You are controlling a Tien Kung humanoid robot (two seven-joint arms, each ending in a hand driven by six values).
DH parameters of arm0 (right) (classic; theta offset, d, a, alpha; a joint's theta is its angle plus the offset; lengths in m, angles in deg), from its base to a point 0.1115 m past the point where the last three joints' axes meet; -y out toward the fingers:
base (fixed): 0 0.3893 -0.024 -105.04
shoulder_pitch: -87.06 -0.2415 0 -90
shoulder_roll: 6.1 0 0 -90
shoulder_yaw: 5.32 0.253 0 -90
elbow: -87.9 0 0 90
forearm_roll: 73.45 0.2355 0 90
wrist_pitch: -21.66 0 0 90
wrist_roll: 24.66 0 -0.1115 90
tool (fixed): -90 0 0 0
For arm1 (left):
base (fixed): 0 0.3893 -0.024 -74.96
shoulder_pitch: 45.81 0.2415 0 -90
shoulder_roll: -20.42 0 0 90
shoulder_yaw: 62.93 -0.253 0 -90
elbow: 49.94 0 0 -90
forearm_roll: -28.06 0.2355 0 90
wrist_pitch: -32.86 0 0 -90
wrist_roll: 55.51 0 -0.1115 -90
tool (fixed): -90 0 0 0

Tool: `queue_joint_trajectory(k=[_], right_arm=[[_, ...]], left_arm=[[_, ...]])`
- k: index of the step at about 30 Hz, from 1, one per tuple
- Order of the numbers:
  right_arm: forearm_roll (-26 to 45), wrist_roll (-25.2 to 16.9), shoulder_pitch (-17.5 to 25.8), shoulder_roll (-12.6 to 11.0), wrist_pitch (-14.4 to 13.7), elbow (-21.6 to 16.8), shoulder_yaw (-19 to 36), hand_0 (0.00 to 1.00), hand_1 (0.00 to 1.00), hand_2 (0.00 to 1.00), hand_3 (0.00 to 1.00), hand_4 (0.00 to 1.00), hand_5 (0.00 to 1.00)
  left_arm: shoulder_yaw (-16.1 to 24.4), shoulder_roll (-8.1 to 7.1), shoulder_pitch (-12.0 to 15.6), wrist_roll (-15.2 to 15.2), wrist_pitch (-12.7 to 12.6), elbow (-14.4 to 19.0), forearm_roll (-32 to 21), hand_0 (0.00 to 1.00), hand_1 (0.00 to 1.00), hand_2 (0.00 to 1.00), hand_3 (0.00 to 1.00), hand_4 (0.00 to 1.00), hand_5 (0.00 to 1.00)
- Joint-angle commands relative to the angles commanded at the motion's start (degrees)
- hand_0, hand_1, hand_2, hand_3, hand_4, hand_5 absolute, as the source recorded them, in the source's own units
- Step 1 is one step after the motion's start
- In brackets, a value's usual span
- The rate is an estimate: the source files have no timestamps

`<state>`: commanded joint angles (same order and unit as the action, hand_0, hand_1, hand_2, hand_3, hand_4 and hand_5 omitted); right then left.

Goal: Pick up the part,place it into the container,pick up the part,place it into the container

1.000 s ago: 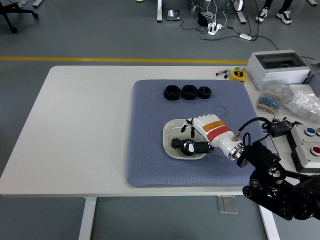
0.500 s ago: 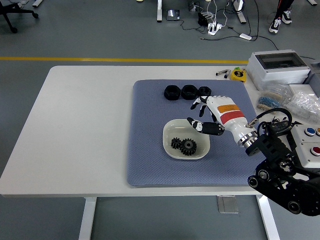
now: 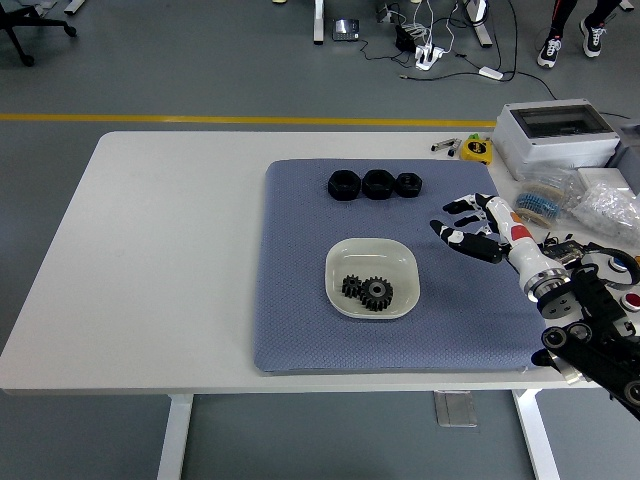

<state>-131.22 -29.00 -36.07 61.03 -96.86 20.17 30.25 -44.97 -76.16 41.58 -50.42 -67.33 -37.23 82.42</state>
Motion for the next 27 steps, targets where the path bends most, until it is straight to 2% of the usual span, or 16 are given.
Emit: queue_joint_trajectory(k=[2,3,9,10,14,15,16,21,22,27], right_arm=[[4.84,-2.50,1.21,-0.32,0.60,-0.75,1.42,0.497,0.628,0.736,0.650,0.941,0.624],[7.08,-3.79,1.89,-0.49,0.96,-1.33,2.32,0.676,0.721,0.796,0.766,0.997,0.675],[20.98,-9.05,5.10,-1.25,4.03,-5.07,6.76,0.676,0.721,0.796,0.766,0.997,0.675],[23.44,-9.86,5.73,-1.33,4.71,-5.73,7.61,0.772,0.782,0.829,0.834,0.998,0.750],[32.23,-12.29,7.54,-1.69,6.64,-7.89,10.40,0.772,0.782,0.829,0.834,0.998,0.750],[33.27,-12.57,7.77,-1.77,6.88,-8.24,10.78,0.772,0.782,0.829,0.834,0.998,0.750],[33.83,-13.04,8.19,-1.90,7.34,-8.95,11.50,0.859,0.828,0.861,0.870,0.998,0.789],[33.58,-14.59,9.56,-1.91,8.51,-10.70,13.73,0.859,0.828,0.861,0.870,0.998,0.789],[33.50,-14.85,9.82,-1.88,8.79,-10.81,14.03,0.912,0.858,0.879,0.897,0.998,0.832],[32.07,-14.92,11.01,-1.86,10.22,-10.49,14.78,0.912,0.858,0.879,0.897,0.998,0.832]], left_arm=[[-0.06,0.04,-0.01,-0.02,-0.03,-0.01,0.01,0.694,0.712,0.733,0.637,0.663,0.650],[-0.12,0.06,-0.01,-0.05,-0.06,-0.02,-0.06,0.694,0.711,0.733,0.637,0.663,0.650],[-0.11,0.17,0.01,-0.09,-0.15,-0.08,0.08,0.694,0.711,0.733,0.637,0.663,0.650],[-0.14,0.20,0.02,-0.10,-0.18,-0.09,-0.01,0.693,0.709,0.733,0.638,0.661,0.650],[-0.58,0.30,0.08,-0.30,-0.32,-0.11,-0.65,0.693,0.709,0.733,0.638,0.661,0.650],[-0.63,0.31,0.09,-0.33,-0.34,-0.11,-0.75,0.693,0.709,0.733,0.638,0.661,0.650],[-0.71,0.35,0.13,-0.38,-0.40,-0.13,-0.92,0.693,0.710,0.733,0.637,0.660,0.650],[-0.83,0.48,0.18,-0.48,-0.53,-0.17,-1.02,0.693,0.710,0.733,0.637,0.660,0.650],[-0.86,0.49,0.18,-0.49,-0.54,-0.17,-1.07,0.693,0.710,0.733,0.638,0.661,0.651],[-0.94,0.60,0.20,-0.55,-0.62,-0.20,-1.04,0.693,0.710,0.733,0.638,0.661,0.651]])
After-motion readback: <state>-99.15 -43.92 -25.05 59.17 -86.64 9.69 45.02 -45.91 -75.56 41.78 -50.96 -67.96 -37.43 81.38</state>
